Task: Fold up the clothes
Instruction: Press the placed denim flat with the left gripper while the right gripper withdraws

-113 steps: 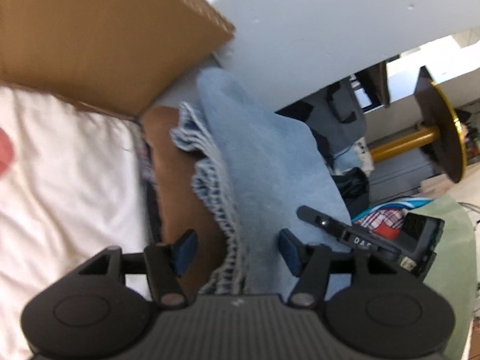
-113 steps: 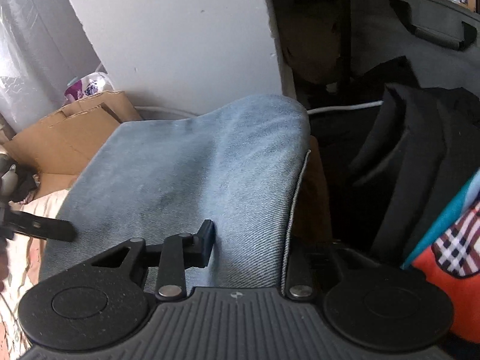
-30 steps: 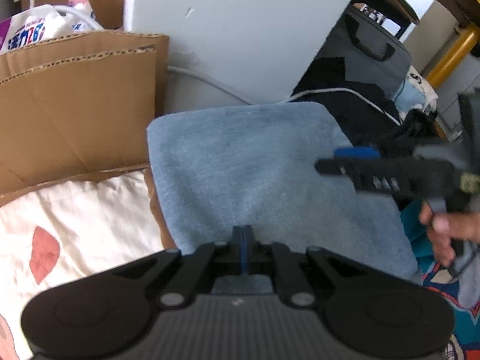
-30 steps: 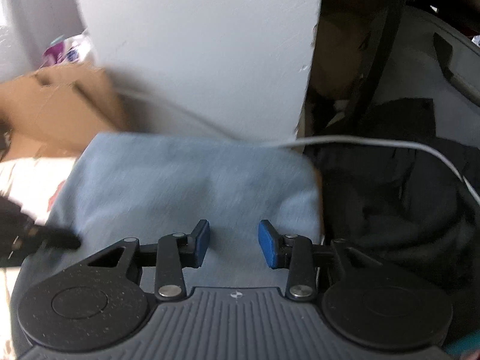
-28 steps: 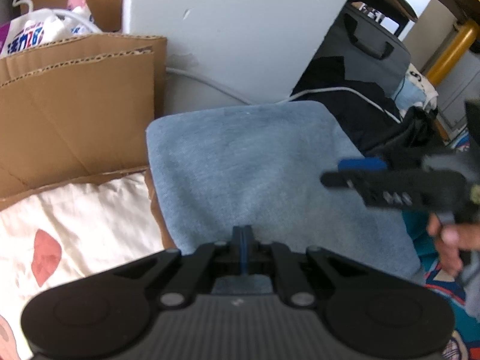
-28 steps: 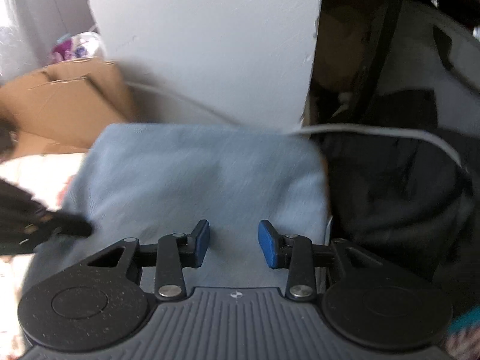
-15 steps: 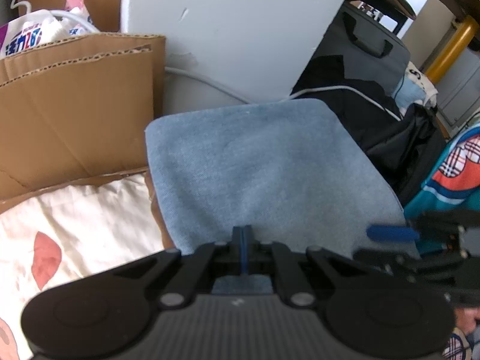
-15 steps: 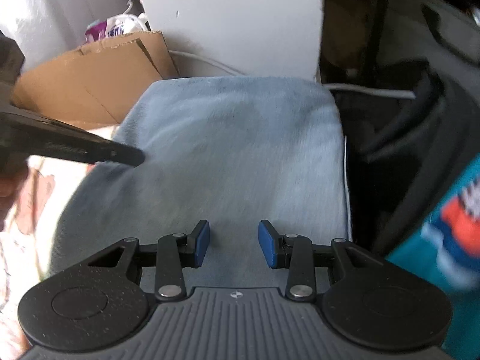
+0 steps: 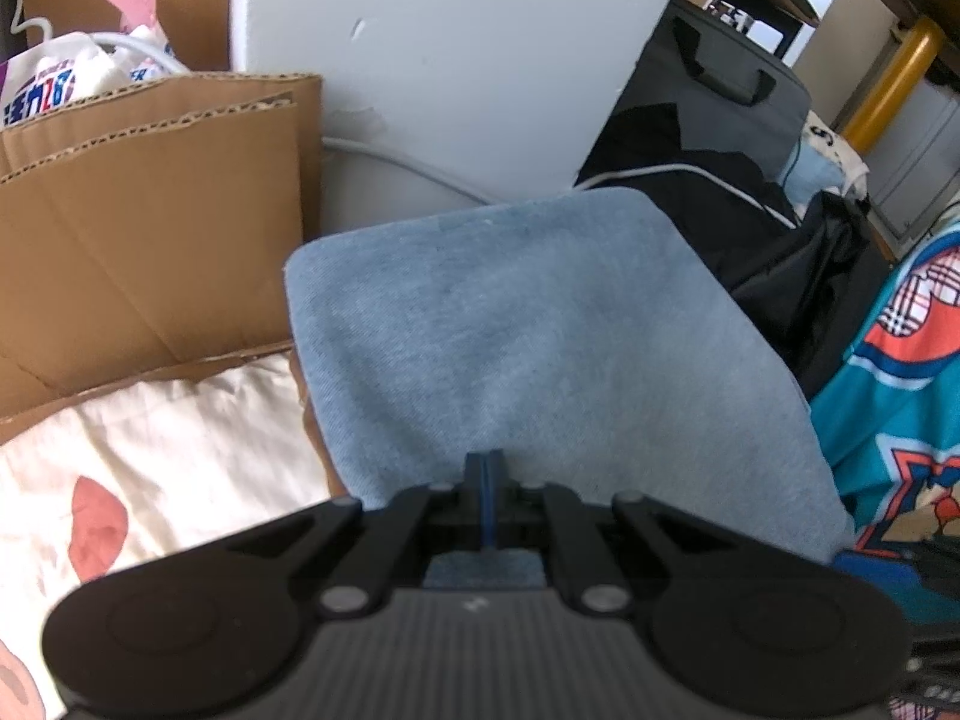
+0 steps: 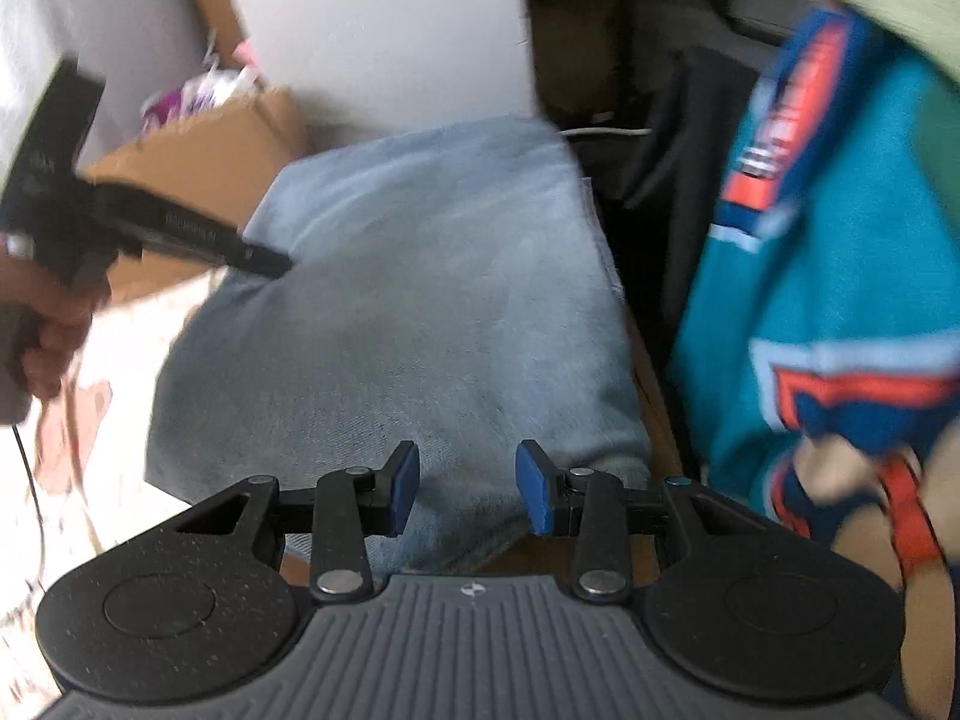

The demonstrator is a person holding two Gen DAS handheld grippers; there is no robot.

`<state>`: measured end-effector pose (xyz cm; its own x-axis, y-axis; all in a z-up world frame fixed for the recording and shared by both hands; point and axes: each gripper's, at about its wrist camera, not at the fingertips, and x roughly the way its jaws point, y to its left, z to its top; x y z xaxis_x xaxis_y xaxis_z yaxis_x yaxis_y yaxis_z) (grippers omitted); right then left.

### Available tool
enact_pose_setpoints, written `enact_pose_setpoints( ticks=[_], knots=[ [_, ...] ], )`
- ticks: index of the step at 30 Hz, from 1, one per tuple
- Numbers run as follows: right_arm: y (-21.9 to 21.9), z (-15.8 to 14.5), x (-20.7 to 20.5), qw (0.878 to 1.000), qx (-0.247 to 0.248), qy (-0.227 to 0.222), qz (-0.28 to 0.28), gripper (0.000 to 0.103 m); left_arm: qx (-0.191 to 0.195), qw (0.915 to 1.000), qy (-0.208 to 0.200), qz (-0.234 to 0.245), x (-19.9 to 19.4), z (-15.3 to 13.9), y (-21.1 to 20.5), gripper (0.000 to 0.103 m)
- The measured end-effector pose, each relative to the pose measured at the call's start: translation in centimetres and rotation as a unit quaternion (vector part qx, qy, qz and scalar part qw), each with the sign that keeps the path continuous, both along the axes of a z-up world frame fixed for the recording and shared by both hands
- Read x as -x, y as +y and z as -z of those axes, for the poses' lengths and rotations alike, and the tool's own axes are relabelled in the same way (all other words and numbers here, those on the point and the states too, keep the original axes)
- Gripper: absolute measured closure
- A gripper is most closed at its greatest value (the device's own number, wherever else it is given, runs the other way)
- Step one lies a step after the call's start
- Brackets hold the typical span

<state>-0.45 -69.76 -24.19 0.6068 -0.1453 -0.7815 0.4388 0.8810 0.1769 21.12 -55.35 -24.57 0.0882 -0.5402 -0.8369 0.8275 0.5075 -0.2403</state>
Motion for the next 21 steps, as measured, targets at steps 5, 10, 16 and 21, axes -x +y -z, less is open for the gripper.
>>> enact_pose_setpoints(
  ticks=[5,10,16,21],
  knots=[
    [0.6,-1.3,2.8,0.996,-0.014,-0.051,0.075,0.059,0.019,0.9998,-0.009,0.004,0.3,0.0,0.6,0.100],
    [0.5,-0.2,4.5,0.984,-0.069,-0.101,0.132,0.047,0.053,0.9984,0.017,-0.010,0.3,-0.7,2.2,0.100],
    [-0.3,3.3,6.0,0.959,-0.141,-0.140,0.201,0.045,0.100,0.9944,0.034,0.007,2.6,-2.0,4.2,0.035],
    [-0.4,6.7,7.0,0.932,-0.197,-0.188,0.238,0.041,0.114,0.9926,0.042,0.000,4.1,-1.7,6.0,0.035]
  ],
)
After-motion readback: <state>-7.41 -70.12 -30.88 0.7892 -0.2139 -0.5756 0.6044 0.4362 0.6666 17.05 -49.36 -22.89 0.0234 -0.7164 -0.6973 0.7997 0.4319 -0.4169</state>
